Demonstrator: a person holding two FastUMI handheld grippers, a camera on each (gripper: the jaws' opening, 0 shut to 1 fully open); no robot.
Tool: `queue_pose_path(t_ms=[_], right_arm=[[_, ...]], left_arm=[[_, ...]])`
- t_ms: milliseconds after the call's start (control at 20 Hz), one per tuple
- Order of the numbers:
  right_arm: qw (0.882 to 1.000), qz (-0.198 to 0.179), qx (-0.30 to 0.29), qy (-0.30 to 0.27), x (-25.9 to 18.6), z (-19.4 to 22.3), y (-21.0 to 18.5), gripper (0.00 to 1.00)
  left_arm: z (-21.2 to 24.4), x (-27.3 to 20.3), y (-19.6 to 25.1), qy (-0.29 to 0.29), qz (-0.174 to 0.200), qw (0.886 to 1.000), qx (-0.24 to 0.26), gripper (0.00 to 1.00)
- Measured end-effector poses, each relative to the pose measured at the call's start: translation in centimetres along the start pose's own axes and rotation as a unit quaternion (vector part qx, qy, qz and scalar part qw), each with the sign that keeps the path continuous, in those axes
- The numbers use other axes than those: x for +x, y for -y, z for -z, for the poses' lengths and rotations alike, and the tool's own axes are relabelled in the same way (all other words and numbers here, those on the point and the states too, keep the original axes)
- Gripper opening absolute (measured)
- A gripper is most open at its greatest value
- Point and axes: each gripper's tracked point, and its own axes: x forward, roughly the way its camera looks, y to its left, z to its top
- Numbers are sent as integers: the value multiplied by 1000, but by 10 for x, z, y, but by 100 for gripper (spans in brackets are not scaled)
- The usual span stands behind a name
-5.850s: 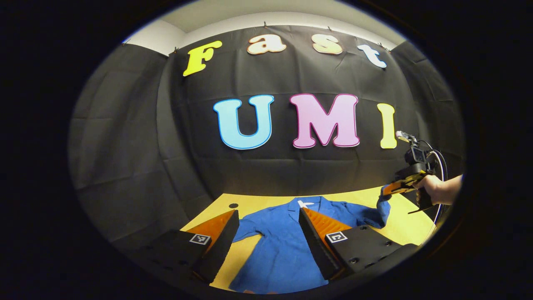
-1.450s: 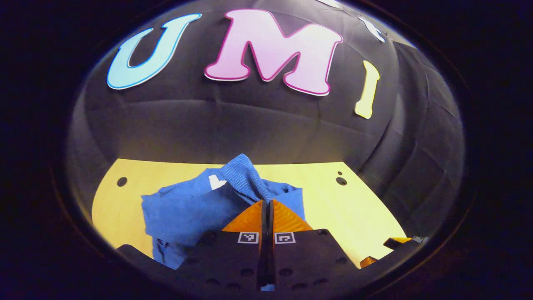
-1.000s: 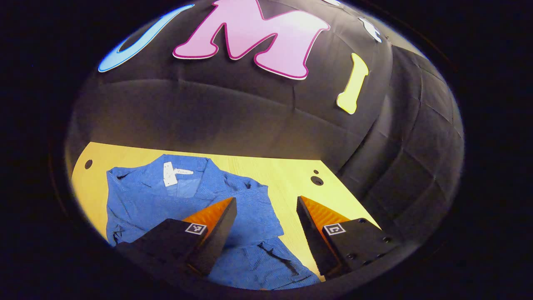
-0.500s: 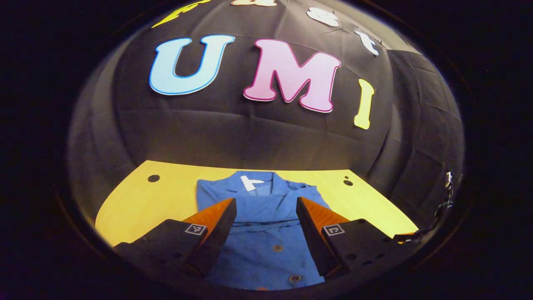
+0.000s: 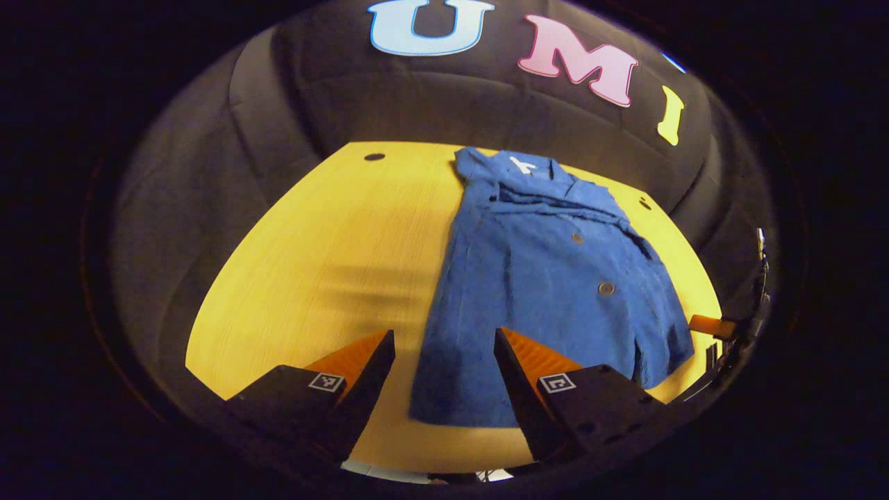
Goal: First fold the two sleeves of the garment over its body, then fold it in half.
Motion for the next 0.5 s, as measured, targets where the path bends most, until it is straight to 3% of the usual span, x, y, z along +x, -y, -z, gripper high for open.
queue_pose_path(t_ms=[500], right_arm=[[999, 42, -16, -24, -2, 39, 7, 99]], left_arm=[[49, 3, 15, -76, -18, 997, 31, 85]])
